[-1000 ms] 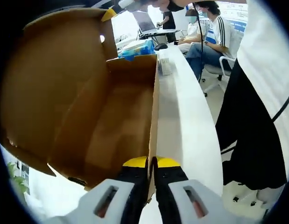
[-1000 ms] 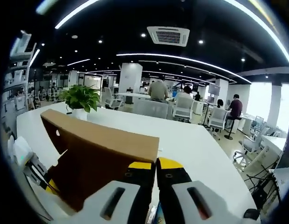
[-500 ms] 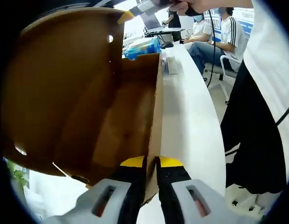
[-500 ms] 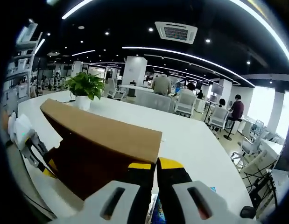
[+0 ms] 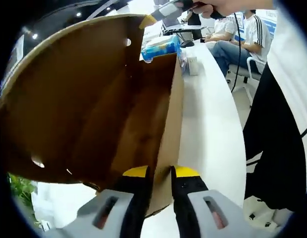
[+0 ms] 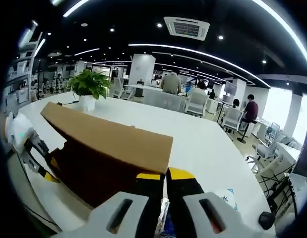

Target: Operate the shoe box by opening the lid, removing the specified soft item, and placing it in the target area until the item is outside and the box remains undamaged.

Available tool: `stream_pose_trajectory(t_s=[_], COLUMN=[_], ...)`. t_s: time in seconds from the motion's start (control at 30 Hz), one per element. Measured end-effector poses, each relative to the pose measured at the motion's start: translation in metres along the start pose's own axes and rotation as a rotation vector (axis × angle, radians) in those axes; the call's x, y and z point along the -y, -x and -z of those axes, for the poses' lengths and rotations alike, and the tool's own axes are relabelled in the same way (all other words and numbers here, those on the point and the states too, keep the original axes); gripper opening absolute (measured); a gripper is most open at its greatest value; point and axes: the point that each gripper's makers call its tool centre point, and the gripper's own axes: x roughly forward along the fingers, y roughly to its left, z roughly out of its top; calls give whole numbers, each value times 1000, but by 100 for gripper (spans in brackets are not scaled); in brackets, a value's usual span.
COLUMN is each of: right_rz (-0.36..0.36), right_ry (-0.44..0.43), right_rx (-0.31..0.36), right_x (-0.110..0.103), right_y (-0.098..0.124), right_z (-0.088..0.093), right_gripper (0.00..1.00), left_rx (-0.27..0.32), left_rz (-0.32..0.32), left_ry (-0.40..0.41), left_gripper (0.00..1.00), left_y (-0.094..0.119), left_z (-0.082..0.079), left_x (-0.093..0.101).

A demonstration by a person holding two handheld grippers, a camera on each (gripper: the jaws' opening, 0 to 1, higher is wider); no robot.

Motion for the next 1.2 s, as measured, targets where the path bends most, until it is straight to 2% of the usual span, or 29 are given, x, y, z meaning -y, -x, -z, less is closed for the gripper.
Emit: stream_pose_trajectory(t_s=[0.03, 0.1, 0.13, 0.2, 0.27, 0.33, 0.4, 0.47, 0.57, 0.67, 0.73, 0.77, 0.87, 1.0, 1.2], right_rz=[0, 4, 3, 2, -1, -4, -8, -11, -22, -30, -37, -42, -40, -52, -70], right_ry=[-8, 6, 5, -2, -11, -7, -2, 0, -13, -15, -14, -30, -44, -43, -45], right_rx=[-8, -15, -17, -18, -27, -30, -33, -35, -39, -39, -46, -52, -46, -60, -66], right_x=[-1, -2, -2, -3, -4, -4, -5, -6, -8, -11, -13, -13, -14, -17, -19], right_y=[1, 1, 1, 0, 1, 1, 1, 1, 1, 3, 4, 3, 5, 6, 7], right_z=[2, 3, 3, 5, 7, 8, 9, 9, 10, 11, 13, 16, 17, 20, 24], right_gripper=[0, 0, 0, 0, 0, 0, 0, 0, 0, 0, 0, 0, 0, 0, 1], left_rx=[33, 90, 103, 168, 183, 204, 211, 239, 227, 242, 235, 249, 225, 252, 269], left_rz=[-22, -42, -52, -112, -120, -116, -94, -64, -57, -93, -119, -132, -152, -205, -253], left_ry=[16, 139, 168, 275, 351, 408, 389, 411, 451, 537, 585, 618, 700, 743, 805], left_gripper=[17, 21, 21, 20, 21, 25, 30, 35, 43, 45, 50, 53, 58, 63, 77], left_y=[3, 10, 14, 25, 31, 36, 40, 41, 40, 45, 47, 48, 49, 56, 63], left_z=[-7, -19, -22, -34, -38, -42, -44, -46, -40, -39, -37, -36, -21, -10, -3], left_x=[1, 2, 2, -5, -4, -1, 4, 9, 12, 7, 4, 2, 1, -4, -15])
